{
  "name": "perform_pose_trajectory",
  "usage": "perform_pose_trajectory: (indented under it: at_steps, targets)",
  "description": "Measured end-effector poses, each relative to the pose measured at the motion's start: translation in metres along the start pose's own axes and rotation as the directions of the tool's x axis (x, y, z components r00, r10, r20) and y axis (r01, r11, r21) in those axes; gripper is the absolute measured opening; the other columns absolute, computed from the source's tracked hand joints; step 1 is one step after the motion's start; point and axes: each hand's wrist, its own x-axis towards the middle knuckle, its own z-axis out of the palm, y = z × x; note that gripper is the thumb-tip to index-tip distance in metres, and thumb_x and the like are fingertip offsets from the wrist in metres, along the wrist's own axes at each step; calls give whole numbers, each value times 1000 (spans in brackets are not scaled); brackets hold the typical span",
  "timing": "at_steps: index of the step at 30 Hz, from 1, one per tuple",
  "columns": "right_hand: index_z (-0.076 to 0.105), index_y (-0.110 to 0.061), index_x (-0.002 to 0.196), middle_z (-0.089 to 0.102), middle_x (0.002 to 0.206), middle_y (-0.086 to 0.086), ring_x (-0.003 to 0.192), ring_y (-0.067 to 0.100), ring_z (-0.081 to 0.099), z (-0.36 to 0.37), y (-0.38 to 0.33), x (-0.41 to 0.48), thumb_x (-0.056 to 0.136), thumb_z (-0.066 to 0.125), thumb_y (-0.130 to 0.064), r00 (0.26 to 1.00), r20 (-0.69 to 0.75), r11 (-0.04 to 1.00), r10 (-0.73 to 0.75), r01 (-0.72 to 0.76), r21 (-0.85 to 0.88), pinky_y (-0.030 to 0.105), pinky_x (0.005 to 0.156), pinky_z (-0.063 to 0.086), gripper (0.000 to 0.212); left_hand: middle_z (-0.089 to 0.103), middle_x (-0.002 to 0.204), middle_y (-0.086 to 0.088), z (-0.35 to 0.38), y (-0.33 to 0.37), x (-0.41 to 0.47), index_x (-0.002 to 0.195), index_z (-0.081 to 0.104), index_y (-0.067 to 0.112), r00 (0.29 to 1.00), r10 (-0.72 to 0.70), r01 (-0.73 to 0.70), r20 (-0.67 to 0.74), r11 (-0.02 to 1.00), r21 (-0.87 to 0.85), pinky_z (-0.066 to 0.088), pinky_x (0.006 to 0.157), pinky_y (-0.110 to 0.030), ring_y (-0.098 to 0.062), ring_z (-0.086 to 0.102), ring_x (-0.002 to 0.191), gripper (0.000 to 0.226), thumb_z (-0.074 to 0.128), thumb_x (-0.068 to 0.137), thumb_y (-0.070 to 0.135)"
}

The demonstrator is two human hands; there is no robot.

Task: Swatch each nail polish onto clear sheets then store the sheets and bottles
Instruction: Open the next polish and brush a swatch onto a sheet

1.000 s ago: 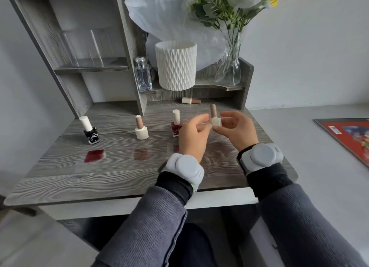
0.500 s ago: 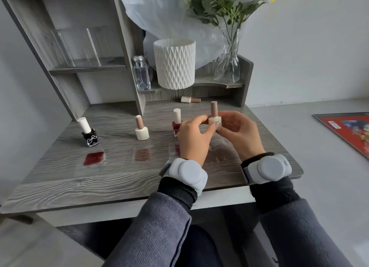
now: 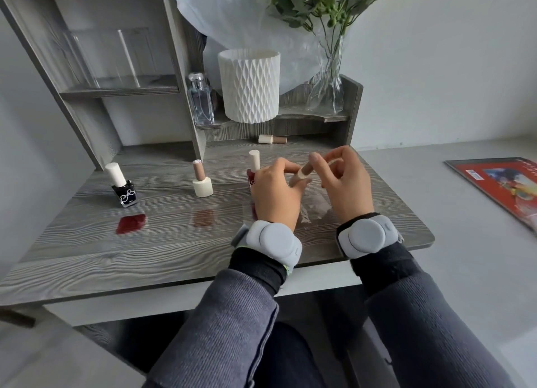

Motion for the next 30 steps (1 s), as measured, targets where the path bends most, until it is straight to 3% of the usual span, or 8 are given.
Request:
perform_pose_trajectory:
  at_steps: [6, 12, 17, 20, 25, 30]
  targets:
    - [50, -13, 79, 49, 61, -9, 52, 4, 41, 0, 2, 0, 82, 75, -36, 997, -60, 997, -44, 40, -65, 15, 51, 34, 34, 68, 85, 1, -2, 9, -3, 83, 65, 12, 990, 138, -138, -7, 988, 63, 46, 73, -43, -26, 56, 90, 13, 75, 75, 16]
    - [44, -13, 76, 50, 62, -4, 51, 3, 42, 0, 2, 0, 86, 70, -30, 996, -65, 997, -67, 65, -28, 13, 51, 33, 33, 68, 90, 8, -2, 8, -4, 86, 68, 18, 993, 116, -116, 6, 993, 33, 41, 82, -40, -21, 54, 98, 12, 76, 77, 21]
    - [43, -10, 79, 45, 61, -5, 52, 1, 41, -2, 0, 0, 90, 67, -26, 996, -7, 996, -90, 90, 28, 13, 52, 34, 31, 70, 83, 7, -2, 7, -2, 82, 71, 21, 983, 171, -166, -67, 984, 69, 46, 78, -42, -19, 59, 88, 14, 80, 71, 19]
    - [42, -10, 80, 46, 63, -3, 51, 2, 40, -2, 1, 0, 91, 66, -25, 996, 29, 995, -81, 79, 57, 13, 52, 34, 30, 70, 81, 6, -1, 4, 0, 84, 73, 21, 978, 198, -193, -60, 978, 84, 47, 76, -37, -18, 61, 84, 16, 81, 70, 19]
    - [39, -21, 76, 66, 73, 12, 60, 21, 50, -2, 6, 4, 93, 63, -26, 998, 46, 992, -41, 36, 118, 19, 55, 37, 30, 62, 78, -1, -1, 3, -1, 94, 74, 23, 974, 226, -228, 26, 963, 141, 45, 80, -41, -23, 56, 83, 17, 73, 79, 31]
    - [46, -22, 78, 66, 70, 5, 53, 8, 46, -3, 12, 6, 94, 60, -28, 998, -11, 975, 60, -56, 214, 28, 59, 40, 23, 69, 82, 6, 0, 11, -5, 91, 72, 23, 966, 259, -250, -16, 945, 209, 40, 86, -44, -23, 55, 92, 15, 73, 79, 32]
